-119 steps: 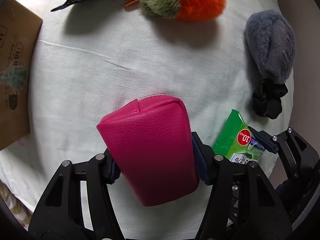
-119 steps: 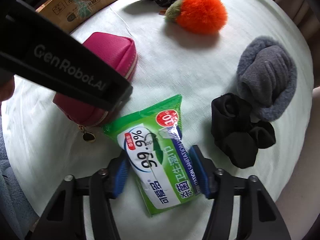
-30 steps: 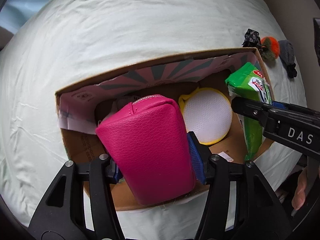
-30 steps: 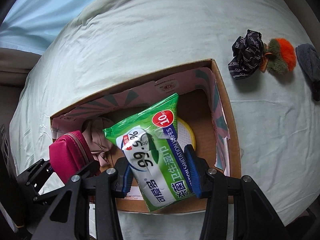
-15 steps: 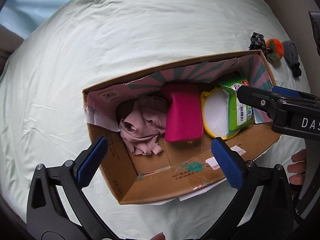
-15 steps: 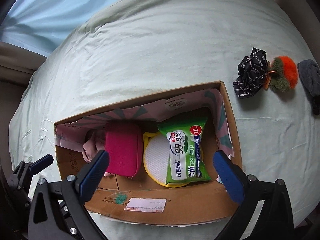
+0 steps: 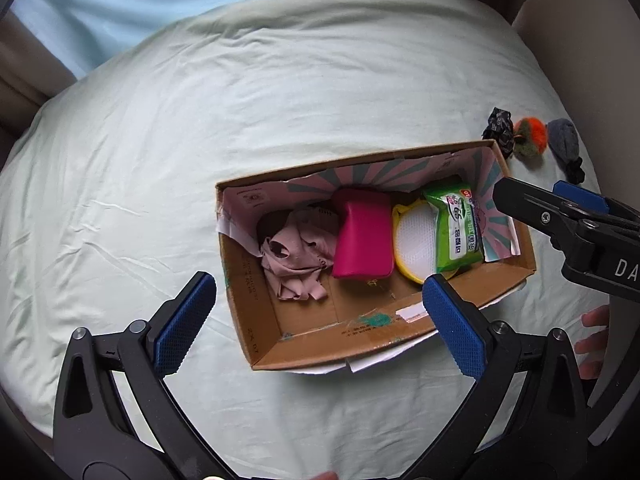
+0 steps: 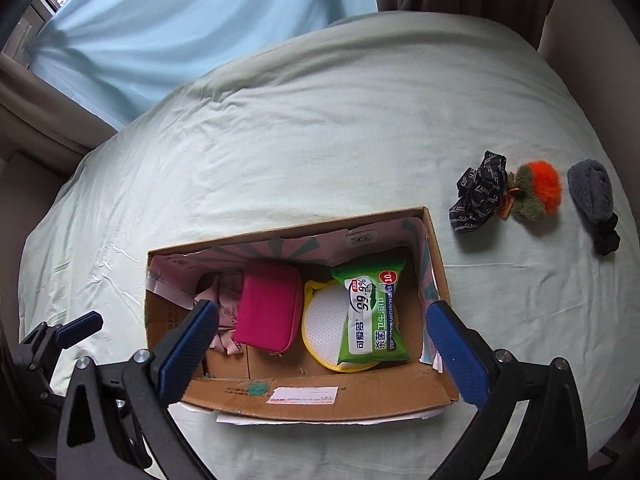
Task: Organize soft objects
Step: 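Lift both open tools up away from the box, then move the right tool toward the grey fuzzy sock, then grasp the orange pompom with the left tool while the right tool grasps the grey sock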
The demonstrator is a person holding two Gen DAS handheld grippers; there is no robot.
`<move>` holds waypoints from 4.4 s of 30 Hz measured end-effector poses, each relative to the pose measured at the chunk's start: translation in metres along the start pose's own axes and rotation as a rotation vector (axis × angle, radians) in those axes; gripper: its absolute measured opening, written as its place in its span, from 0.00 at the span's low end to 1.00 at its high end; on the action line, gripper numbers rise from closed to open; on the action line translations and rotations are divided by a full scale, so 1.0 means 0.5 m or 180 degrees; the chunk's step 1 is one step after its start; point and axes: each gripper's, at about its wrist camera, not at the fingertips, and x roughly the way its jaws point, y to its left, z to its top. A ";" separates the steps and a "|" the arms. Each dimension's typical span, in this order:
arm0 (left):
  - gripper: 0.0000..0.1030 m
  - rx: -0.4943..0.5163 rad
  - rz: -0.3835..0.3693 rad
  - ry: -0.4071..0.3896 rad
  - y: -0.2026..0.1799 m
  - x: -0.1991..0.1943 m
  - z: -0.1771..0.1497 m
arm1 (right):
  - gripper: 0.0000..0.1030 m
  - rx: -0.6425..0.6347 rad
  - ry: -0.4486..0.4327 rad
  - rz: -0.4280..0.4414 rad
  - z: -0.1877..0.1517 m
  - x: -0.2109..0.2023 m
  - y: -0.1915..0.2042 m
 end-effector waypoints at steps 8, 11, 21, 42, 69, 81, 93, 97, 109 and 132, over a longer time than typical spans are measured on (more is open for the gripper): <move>0.99 -0.0274 0.0042 -0.0454 0.022 -0.158 -0.063 | 1.00 -0.0422 -0.0312 -0.0034 -0.036 -0.135 0.046; 1.00 -0.0314 0.0082 -0.0613 0.022 -0.216 -0.093 | 1.00 -0.0500 -0.0341 -0.0006 -0.059 -0.180 0.056; 1.00 -0.0486 0.0190 -0.1070 0.025 -0.392 -0.189 | 1.00 -0.0572 -0.0740 -0.0082 -0.147 -0.355 0.064; 1.00 -0.0513 0.0103 -0.1576 -0.129 -0.513 -0.208 | 1.00 -0.0367 -0.1294 -0.0442 -0.217 -0.568 -0.117; 0.99 -0.0550 -0.0086 -0.1274 -0.646 -0.199 0.052 | 1.00 -0.0396 -0.1131 -0.0545 -0.056 -0.422 -0.625; 0.99 -0.0339 -0.0118 -0.0967 -0.757 0.100 0.147 | 1.00 -0.0316 -0.0951 -0.0616 -0.037 -0.177 -0.711; 0.99 -0.0197 -0.0032 -0.0726 -0.802 0.320 0.230 | 1.00 -0.0269 -0.0743 -0.0698 -0.004 0.012 -0.750; 0.97 -0.0250 -0.0023 -0.0657 -0.799 0.369 0.253 | 0.99 -0.0091 -0.0688 -0.0665 0.008 0.050 -0.769; 0.61 -0.0194 0.0141 -0.0393 -0.796 0.468 0.311 | 0.80 -0.0103 -0.0516 -0.0709 0.031 0.123 -0.793; 0.37 -0.0082 0.0102 -0.0673 -0.778 0.333 0.288 | 0.32 -0.0074 -0.0565 -0.0800 0.008 0.031 -0.783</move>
